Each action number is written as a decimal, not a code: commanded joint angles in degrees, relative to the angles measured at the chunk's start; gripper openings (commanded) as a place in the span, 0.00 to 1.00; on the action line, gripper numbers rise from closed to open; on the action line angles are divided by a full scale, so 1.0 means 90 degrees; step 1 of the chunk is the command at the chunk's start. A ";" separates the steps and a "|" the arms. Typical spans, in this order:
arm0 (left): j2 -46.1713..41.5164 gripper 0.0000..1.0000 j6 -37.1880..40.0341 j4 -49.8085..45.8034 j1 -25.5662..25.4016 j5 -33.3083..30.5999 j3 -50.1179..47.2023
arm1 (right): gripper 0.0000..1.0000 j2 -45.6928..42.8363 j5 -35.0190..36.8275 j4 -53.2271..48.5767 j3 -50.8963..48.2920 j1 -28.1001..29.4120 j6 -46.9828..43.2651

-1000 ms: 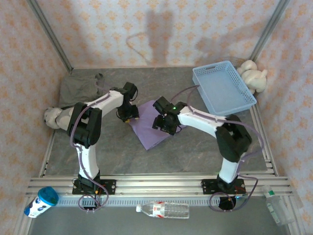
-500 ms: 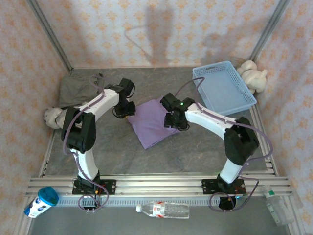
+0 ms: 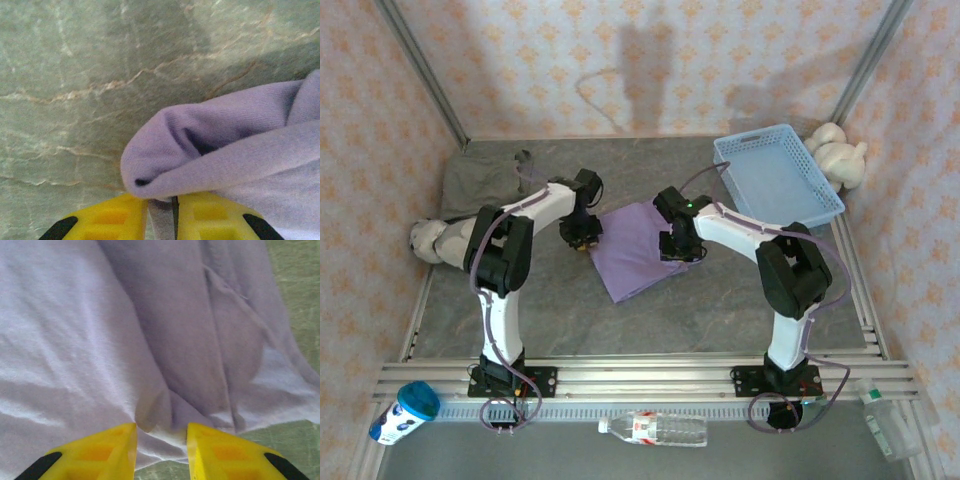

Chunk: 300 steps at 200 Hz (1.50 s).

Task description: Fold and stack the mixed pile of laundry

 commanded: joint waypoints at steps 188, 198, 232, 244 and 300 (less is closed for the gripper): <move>0.0357 0.39 -0.0253 -0.1075 -0.0941 -0.0487 0.1247 | 0.00 0.0091 0.0100 0.0130 -0.0181 -0.1434 -0.1089; 0.0286 0.39 -0.0252 -0.1078 -0.0941 -0.0547 0.1206 | 0.00 0.0200 -0.0102 0.0118 -0.0184 -0.1429 -0.1064; 0.0093 0.40 -0.0134 -0.1257 -0.0929 -0.0908 0.1165 | 0.00 -0.0005 -0.0443 0.0175 -0.0626 -0.1401 -0.0889; -0.0071 0.41 -0.0109 -0.1279 -0.0935 -0.0962 0.1141 | 0.00 -0.0109 -0.0626 0.0114 -0.0828 -0.1335 -0.0751; -0.1547 0.52 -0.0143 -0.1055 -0.0946 -0.0832 0.0253 | 0.07 -0.0939 -0.1929 0.0401 -0.1281 -0.0127 0.0664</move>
